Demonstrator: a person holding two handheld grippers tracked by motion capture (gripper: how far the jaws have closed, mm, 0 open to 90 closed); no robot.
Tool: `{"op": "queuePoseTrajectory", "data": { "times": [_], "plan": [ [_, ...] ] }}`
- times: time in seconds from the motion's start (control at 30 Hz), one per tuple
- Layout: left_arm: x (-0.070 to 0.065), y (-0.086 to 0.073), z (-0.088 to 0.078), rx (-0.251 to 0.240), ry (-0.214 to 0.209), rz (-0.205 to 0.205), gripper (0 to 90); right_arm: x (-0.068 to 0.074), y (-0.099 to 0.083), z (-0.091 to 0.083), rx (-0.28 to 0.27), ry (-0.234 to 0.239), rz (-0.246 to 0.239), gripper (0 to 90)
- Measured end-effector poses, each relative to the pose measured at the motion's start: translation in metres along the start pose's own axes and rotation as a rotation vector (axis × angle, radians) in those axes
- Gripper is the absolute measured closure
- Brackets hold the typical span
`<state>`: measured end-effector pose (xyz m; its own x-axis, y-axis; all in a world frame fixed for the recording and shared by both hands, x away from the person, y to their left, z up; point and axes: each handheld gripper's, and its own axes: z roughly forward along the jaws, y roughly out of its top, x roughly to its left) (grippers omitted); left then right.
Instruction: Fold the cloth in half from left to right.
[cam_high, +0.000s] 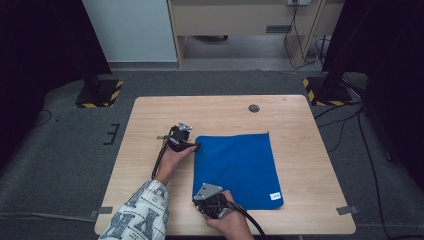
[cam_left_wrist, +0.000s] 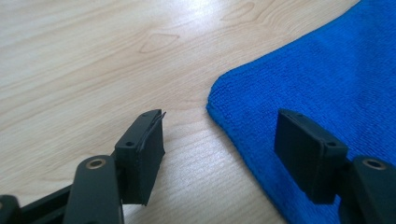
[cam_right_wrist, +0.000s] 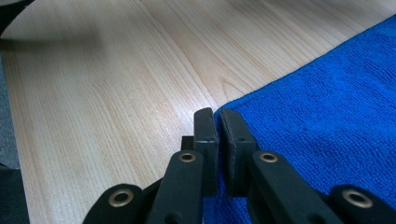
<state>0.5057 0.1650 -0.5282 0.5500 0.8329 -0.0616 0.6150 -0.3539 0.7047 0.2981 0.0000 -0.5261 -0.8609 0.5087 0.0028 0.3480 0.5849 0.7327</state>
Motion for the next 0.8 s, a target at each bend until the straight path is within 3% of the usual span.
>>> {"op": "queuePoseTrajectory", "data": {
  "times": [0.13,0.2,0.37,0.43,0.5,0.6,0.8],
  "plan": [
    [0.001,0.004,0.006,-0.011,-0.003,-0.019,33.8,0.001,0.0,0.0,0.007,-0.004,-0.003,85.5],
    [0.0,0.006,0.009,-0.014,0.006,0.0,35.5,0.001,0.0,0.0,0.007,-0.001,0.001,85.3],
    [-0.006,0.007,0.011,-0.032,-0.01,0.045,59.4,0.001,0.002,-0.001,0.007,-0.007,0.003,85.3],
    [-0.008,0.007,0.012,-0.028,-0.015,0.089,71.6,0.001,0.002,-0.001,0.008,-0.01,0.009,85.3],
    [-0.011,0.009,0.012,-0.019,-0.026,0.091,82.0,0.003,0.002,-0.002,0.013,-0.018,0.005,85.4],
    [-0.012,0.01,0.012,-0.014,-0.029,0.069,87.1,0.004,0.004,-0.006,0.002,-0.026,0.007,85.6],
    [-0.006,0.016,0.0,-0.072,-0.037,-0.011,87.2,0.004,0.006,-0.006,-0.009,-0.052,0.016,86.0]
  ]
}}
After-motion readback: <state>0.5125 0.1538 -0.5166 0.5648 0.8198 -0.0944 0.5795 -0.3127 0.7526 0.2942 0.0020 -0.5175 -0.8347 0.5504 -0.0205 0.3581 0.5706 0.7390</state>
